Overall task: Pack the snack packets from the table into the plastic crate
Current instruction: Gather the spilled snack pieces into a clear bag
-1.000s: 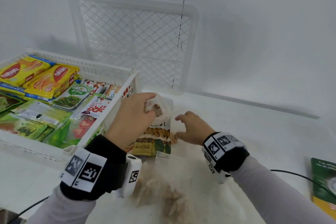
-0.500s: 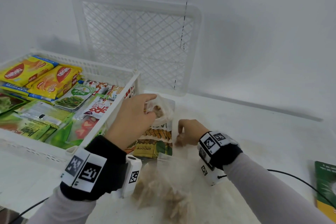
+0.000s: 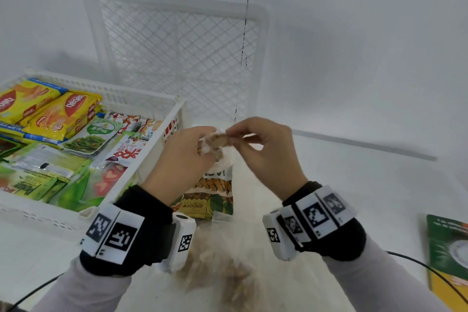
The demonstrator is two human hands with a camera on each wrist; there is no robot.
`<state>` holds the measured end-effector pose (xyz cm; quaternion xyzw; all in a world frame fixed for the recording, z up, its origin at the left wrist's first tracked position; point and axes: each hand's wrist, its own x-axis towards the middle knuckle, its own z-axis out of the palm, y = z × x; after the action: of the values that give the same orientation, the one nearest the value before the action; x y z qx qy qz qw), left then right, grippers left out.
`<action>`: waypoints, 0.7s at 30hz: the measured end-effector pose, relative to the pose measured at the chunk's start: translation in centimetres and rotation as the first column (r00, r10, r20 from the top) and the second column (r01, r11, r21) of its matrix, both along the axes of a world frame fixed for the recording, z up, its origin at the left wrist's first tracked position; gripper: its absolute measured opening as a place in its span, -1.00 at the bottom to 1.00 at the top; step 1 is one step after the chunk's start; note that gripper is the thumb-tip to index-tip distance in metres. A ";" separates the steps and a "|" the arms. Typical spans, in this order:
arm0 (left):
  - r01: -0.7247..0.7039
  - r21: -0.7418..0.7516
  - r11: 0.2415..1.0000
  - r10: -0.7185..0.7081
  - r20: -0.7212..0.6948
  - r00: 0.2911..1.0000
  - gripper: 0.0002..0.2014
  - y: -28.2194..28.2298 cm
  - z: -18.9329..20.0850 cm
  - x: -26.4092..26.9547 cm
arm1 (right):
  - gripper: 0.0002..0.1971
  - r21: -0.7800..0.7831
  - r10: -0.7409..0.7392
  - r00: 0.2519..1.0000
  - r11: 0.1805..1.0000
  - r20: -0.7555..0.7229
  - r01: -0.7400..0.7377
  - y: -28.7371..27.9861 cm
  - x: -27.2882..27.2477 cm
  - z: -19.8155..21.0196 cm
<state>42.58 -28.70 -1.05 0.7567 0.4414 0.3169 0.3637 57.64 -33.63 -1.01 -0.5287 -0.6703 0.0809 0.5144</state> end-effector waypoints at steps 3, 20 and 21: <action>-0.032 0.031 0.999 0.034 -0.067 0.997 -0.53 -0.1 0.0 0.1 | -0.85 0.066 -0.044 0.955 0.997 0.294 0.025 -0.1 -0.9 -1.3; 0.123 0.187 0.975 -0.083 -0.211 0.974 -0.68 -2.7 -0.6 1.6 | -0.76 -0.226 -0.124 0.658 0.878 0.743 0.421 -1.6 -2.9 -2.5; 0.151 0.172 0.973 -0.108 -0.235 0.966 -0.69 -2.8 -0.6 1.7 | -0.75 -0.239 -0.105 0.655 0.879 0.748 0.413 -1.5 -2.9 -2.4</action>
<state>44.24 -31.46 -1.67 0.8459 0.3971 0.2452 0.2581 54.78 -35.11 -3.42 -0.7005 -0.7021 -0.0758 0.1032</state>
